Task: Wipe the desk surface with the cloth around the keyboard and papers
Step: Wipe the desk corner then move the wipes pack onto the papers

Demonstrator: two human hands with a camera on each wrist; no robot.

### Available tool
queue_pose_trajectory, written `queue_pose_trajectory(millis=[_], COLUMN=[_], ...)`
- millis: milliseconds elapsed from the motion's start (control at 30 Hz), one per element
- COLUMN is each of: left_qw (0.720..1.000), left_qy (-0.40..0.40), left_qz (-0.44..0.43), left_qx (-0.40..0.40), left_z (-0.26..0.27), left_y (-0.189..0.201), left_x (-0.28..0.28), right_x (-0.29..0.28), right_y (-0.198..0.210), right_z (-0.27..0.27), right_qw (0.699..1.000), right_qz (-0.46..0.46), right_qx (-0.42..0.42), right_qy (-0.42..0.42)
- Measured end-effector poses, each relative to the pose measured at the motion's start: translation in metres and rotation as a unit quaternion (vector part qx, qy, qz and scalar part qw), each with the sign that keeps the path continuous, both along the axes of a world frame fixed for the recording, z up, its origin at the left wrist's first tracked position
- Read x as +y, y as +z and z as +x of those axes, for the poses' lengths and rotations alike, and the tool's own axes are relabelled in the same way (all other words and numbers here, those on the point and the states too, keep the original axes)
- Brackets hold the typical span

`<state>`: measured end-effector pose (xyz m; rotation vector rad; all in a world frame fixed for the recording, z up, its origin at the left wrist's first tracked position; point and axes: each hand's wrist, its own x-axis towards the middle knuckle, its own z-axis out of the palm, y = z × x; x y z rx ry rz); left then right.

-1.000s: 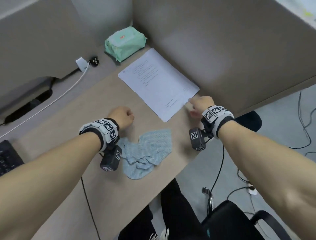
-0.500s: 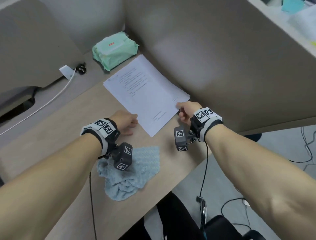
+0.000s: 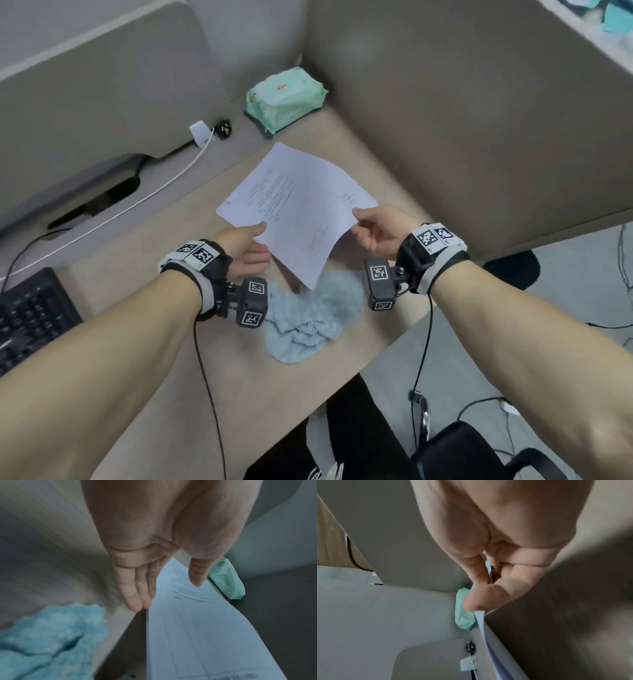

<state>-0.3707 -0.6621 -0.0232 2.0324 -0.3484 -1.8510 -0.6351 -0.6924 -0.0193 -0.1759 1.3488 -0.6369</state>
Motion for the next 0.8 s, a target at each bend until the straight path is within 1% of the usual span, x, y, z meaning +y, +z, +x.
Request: queue_pose_trajectory(millis=[67,200,333,367,433,533,600,667,700,733,800], left_qw=[0.999,0.998,0.992,0.99,0.98,0.963,0.965,0.971,0.971,0.969,0.96], left_qy=[0.014,0.029,0.068,0.085,0.146,0.229,0.22,0.176,0.15,0.117,0.03], left_qz=[0.011,0.026,0.002,-0.015,-0.041,-0.083,-0.127,-0.163,-0.17,-0.171,-0.137], left_qx=[0.03,0.056,0.104,0.11,0.126,0.114,0.065,-0.019,-0.073,-0.132,-0.244], left_z=[0.016,0.044,0.081,0.091,0.11,0.14,0.166,0.196,0.21,0.226,0.256], left_y=[0.003,0.009,0.015,0.02,0.028,0.038,0.039,0.041,0.04,0.034,0.013], left_x=[0.014,0.045,0.064,0.067,0.07,0.073,0.079,0.087,0.092,0.098,0.111], right_x=[0.009,0.02,0.027,0.029,0.035,0.043,0.049,0.053,0.054,0.056,0.062], right_y=[0.008,0.032,0.053,0.056,0.058,0.051,0.046,0.041,0.037,0.035,0.03], right_z=[0.024,0.074,0.122,0.133,0.149,0.154,0.159,0.168,0.174,0.183,0.201], right_qw=[0.999,0.995,0.989,0.987,0.98,0.955,0.938,0.924,0.919,0.915,0.901], right_qz=[-0.013,-0.04,-0.068,-0.075,-0.093,-0.127,-0.127,-0.125,-0.129,-0.132,-0.137], right_qx=[-0.032,-0.085,-0.113,-0.111,-0.095,-0.06,-0.048,-0.048,-0.047,-0.045,-0.018], right_qy=[0.001,0.018,0.064,0.084,0.147,0.261,0.32,0.357,0.37,0.379,0.411])
